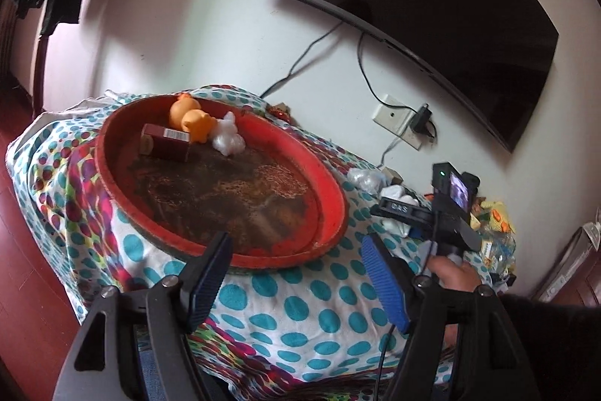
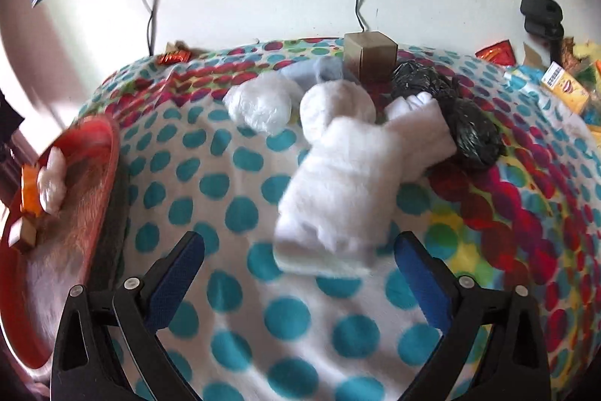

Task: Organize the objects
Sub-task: 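Grasp the folded white towel with the right gripper, then lift the white towel and carry it toward the red tray with the right gripper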

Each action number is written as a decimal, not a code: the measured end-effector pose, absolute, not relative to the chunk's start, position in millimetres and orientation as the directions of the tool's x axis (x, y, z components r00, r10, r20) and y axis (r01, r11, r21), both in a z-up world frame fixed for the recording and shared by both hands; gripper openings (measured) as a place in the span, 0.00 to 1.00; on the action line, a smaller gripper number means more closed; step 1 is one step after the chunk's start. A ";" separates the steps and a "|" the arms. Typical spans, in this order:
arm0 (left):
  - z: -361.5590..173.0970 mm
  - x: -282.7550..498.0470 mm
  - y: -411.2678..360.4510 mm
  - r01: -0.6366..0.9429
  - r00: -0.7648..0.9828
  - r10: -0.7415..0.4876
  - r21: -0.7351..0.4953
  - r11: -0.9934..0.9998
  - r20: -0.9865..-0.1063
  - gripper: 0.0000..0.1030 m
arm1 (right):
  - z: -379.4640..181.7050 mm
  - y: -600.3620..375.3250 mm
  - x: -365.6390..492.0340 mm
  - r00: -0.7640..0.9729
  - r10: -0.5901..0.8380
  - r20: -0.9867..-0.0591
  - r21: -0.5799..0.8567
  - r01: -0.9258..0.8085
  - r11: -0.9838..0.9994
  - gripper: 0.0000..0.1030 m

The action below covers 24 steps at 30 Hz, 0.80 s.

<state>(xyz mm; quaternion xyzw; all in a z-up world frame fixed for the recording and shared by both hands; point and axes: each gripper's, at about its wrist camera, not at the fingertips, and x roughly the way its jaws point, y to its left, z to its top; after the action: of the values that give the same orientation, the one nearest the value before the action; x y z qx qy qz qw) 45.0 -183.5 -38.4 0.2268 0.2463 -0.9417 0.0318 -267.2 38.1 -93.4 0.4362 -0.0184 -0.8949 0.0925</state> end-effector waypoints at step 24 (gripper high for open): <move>-46.4 40.0 -161.2 0.176 -0.859 0.047 -0.379 -0.908 -0.510 0.71 | -74.7 150.9 -244.3 -0.652 0.067 -0.756 -0.082 -0.008 -0.997 0.28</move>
<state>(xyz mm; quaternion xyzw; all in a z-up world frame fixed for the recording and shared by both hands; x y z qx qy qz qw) 40.0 -161.2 -46.4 0.2635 0.2113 -0.9406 0.0344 -244.3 150.9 -74.7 0.4169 0.0354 -0.9080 -0.0207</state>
